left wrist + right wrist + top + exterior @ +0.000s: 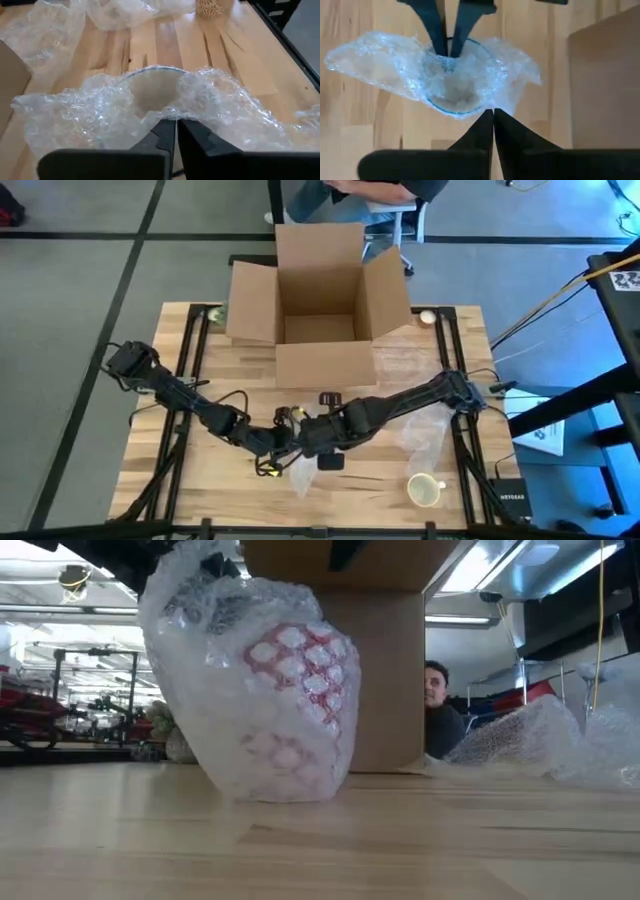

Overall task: Wrap mug
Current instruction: Wrap the red mug with the bubble wrap

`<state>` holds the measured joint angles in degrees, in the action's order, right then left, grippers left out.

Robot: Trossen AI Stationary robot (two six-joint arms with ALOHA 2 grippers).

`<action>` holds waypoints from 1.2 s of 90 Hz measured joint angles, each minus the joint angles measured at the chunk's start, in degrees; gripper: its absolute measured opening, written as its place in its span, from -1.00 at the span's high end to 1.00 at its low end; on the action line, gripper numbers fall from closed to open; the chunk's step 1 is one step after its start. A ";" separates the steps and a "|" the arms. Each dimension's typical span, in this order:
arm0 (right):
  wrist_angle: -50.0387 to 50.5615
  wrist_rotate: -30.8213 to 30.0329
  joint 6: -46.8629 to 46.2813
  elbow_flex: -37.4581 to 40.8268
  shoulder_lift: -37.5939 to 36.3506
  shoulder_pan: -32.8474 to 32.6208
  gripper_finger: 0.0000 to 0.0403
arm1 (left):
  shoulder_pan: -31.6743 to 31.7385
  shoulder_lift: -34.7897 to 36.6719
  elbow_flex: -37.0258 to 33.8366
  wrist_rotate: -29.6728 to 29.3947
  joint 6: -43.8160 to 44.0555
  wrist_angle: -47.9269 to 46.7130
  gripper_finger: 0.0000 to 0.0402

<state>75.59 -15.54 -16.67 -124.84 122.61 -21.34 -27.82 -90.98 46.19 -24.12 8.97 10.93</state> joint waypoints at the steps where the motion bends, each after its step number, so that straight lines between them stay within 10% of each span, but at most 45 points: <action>1: 0.19 -0.03 0.07 0.02 0.01 0.00 1.00 | -0.03 0.00 0.00 0.00 0.01 -0.01 1.00; 25: -9.14 -0.14 -1.49 16.89 -6.83 0.00 1.00 | -0.91 0.02 0.00 -0.17 0.01 -0.06 1.00; 59: -53.72 -0.75 -7.25 59.65 -28.67 -0.07 1.00 | -0.58 0.02 0.02 -0.01 0.35 0.33 1.00; 108: -83.08 -5.72 -2.08 72.04 -21.44 2.20 1.00 | -0.47 0.12 0.04 -0.04 2.84 0.07 1.00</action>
<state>-7.49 -21.27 -18.76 -52.79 101.17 -19.15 -28.29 -90.86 46.24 -24.16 11.80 11.00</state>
